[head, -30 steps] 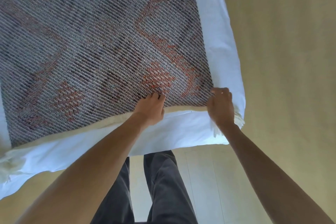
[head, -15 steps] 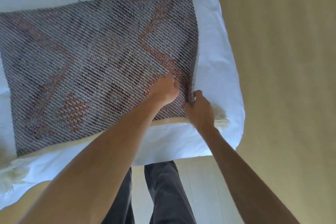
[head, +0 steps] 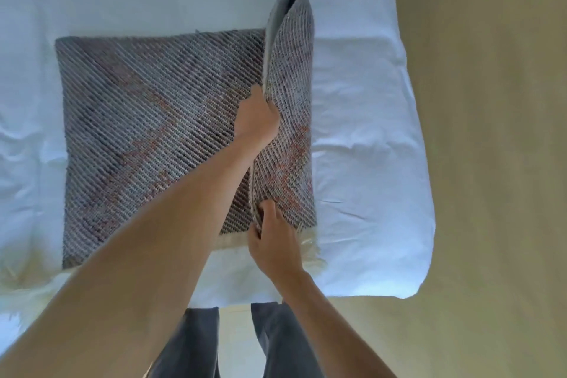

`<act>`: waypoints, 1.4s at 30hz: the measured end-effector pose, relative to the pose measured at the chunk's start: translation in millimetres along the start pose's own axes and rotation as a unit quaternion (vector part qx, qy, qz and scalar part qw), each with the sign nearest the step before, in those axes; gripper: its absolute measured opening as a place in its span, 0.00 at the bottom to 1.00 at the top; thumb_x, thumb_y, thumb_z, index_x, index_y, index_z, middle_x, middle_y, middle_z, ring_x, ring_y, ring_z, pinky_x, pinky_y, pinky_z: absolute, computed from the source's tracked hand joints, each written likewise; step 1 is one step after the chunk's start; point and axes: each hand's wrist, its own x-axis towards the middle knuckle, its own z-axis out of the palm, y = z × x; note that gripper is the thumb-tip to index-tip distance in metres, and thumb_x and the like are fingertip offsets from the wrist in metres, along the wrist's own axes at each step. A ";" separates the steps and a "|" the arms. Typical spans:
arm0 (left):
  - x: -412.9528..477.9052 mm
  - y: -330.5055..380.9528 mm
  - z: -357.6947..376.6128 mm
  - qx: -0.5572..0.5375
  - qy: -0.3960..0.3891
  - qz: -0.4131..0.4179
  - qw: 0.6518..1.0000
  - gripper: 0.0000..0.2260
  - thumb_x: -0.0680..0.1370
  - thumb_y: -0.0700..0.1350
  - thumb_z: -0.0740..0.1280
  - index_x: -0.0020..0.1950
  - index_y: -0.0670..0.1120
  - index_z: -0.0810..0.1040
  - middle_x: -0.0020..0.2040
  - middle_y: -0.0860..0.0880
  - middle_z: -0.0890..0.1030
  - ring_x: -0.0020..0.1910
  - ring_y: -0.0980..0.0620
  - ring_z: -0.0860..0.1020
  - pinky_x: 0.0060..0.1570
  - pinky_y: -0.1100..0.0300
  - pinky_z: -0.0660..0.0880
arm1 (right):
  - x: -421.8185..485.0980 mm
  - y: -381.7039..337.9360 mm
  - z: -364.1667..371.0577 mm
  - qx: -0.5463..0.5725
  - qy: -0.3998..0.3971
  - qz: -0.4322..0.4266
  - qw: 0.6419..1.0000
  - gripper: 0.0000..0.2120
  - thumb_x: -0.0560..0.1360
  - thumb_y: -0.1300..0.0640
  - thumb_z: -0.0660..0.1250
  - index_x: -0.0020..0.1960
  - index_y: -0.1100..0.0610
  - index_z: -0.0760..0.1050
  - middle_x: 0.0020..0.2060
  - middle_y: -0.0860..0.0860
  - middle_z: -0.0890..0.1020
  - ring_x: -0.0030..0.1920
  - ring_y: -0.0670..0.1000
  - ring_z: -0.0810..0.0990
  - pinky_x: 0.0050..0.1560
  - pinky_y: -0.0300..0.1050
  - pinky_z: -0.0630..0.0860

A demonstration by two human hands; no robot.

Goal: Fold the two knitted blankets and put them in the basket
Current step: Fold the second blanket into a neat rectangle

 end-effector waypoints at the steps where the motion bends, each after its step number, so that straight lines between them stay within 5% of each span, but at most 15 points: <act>1: 0.7 -9.5 -10.3 -0.005 0.003 -0.004 1.000 0.10 0.82 0.42 0.56 0.62 0.43 0.65 0.36 0.49 0.71 0.24 0.55 0.68 0.17 0.63 0.66 | 0.8 -8.6 7.4 0.005 -0.005 0.001 1.000 0.10 0.76 0.59 0.60 0.57 0.56 0.66 0.44 0.51 0.77 0.39 0.51 0.79 0.39 0.47 0.78; 16: 13.6 -207.3 -186.9 0.025 0.061 -0.100 0.993 0.15 0.82 0.42 0.56 0.69 0.42 0.65 0.36 0.47 0.74 0.27 0.51 0.72 0.23 0.58 0.69 | -1.4 -166.9 158.1 -0.006 -0.110 -0.017 0.994 0.08 0.77 0.58 0.59 0.55 0.53 0.64 0.43 0.47 0.73 0.37 0.47 0.72 0.38 0.39 0.66; 20: 14.1 -250.6 -215.8 0.033 0.078 -0.099 0.992 0.10 0.81 0.42 0.56 0.60 0.40 0.68 0.34 0.49 0.72 0.29 0.52 0.72 0.24 0.60 0.65 | -2.3 -193.9 191.7 -0.022 -0.125 -0.020 0.992 0.09 0.77 0.58 0.59 0.57 0.54 0.65 0.45 0.49 0.76 0.38 0.46 0.72 0.37 0.37 0.65; 25: 19.5 -283.4 -235.1 -0.002 0.055 -0.102 0.993 0.08 0.81 0.44 0.56 0.56 0.43 0.70 0.44 0.46 0.75 0.38 0.49 0.74 0.38 0.56 0.70 | 0.9 -214.9 221.8 -0.028 -0.130 0.007 0.991 0.10 0.77 0.58 0.60 0.58 0.54 0.65 0.47 0.50 0.78 0.43 0.48 0.78 0.40 0.36 0.68; 29: 22.7 -293.8 -236.8 -0.044 -0.029 -0.130 0.990 0.15 0.80 0.45 0.58 0.66 0.43 0.66 0.47 0.47 0.75 0.32 0.56 0.72 0.28 0.63 0.67 | 4.1 -220.0 236.9 -0.041 -0.128 0.043 0.990 0.13 0.78 0.57 0.60 0.61 0.54 0.65 0.51 0.49 0.77 0.42 0.45 0.75 0.41 0.36 0.67; 33: 20.8 -305.4 -236.0 -0.051 -0.092 -0.155 0.982 0.14 0.78 0.42 0.59 0.64 0.43 0.67 0.50 0.47 0.74 0.36 0.56 0.71 0.33 0.62 0.67 | 6.6 -221.8 243.8 -0.046 -0.131 0.063 0.988 0.14 0.78 0.57 0.60 0.62 0.54 0.64 0.53 0.50 0.77 0.43 0.44 0.73 0.43 0.37 0.69; 38: 22.2 -309.9 -241.1 -0.034 -0.037 -0.115 0.992 0.02 0.79 0.39 0.58 0.49 0.44 0.68 0.39 0.48 0.73 0.32 0.54 0.71 0.27 0.62 0.63 | 8.0 -230.8 253.1 -0.026 -0.099 0.055 0.993 0.13 0.77 0.58 0.60 0.61 0.54 0.65 0.47 0.49 0.77 0.39 0.44 0.73 0.39 0.36 0.66; 42: 9.4 -318.4 -245.7 -0.046 -0.013 -0.142 0.989 0.02 0.80 0.43 0.58 0.50 0.46 0.69 0.37 0.51 0.72 0.31 0.55 0.71 0.27 0.61 0.67 | 10.6 -237.4 259.8 -0.010 -0.134 0.042 0.990 0.16 0.78 0.58 0.60 0.65 0.55 0.66 0.51 0.50 0.77 0.46 0.48 0.77 0.47 0.44 0.75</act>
